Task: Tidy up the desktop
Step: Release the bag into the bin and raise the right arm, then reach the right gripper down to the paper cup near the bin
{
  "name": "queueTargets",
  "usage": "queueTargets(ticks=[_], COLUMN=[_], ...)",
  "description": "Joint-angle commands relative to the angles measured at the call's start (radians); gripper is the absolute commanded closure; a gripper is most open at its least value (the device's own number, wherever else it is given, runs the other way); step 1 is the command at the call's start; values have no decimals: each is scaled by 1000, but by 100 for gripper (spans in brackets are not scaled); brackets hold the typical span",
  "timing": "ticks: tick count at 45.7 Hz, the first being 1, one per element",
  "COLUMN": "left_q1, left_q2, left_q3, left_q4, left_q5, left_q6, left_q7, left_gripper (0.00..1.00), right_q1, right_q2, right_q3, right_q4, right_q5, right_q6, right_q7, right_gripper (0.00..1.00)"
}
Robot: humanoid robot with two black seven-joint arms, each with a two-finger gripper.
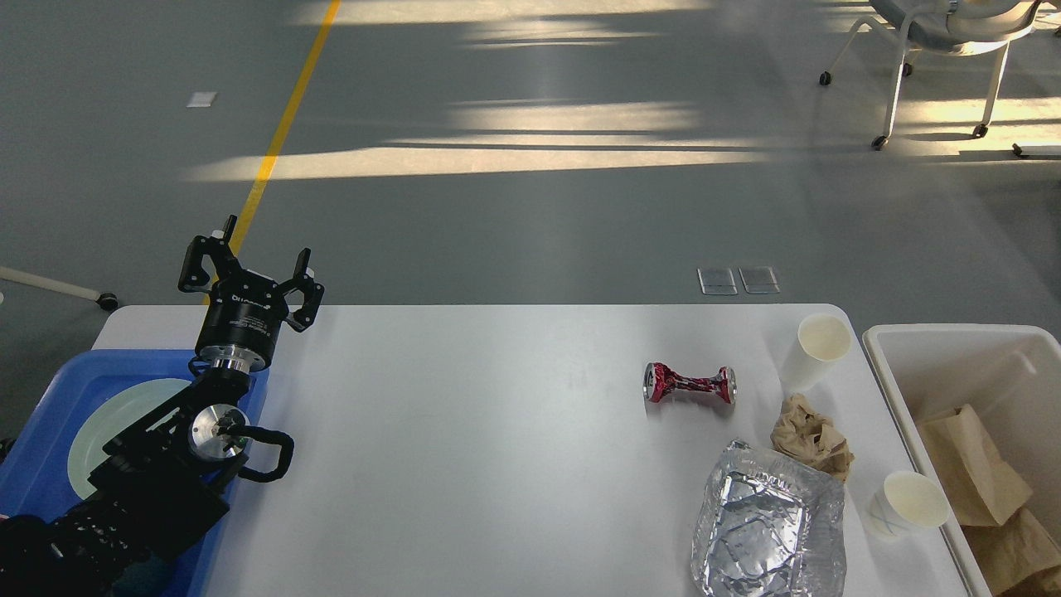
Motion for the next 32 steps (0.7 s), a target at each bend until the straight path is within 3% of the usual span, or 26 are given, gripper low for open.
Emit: queueTargets(ticks=[1,22,32], left_q1=[-1,-1,0], left_q2=[0,0,0], left_q3=[0,0,0], left_q4=[0,0,0], left_q5=[0,0,0], left_q6=[0,0,0], left_q7=[-1,-1,1], left_gripper=[4,4,4], right_q1=[-140,-674,-848], right_q2=[10,21,56], right_q3=[-3,-61,-83], right_q4=[-3,-18,-93], right_q5=[-8,-154,-149], right_q6=[0,0,-110], right_q7=[-1,-4,-5], right_gripper=[0,0,0])
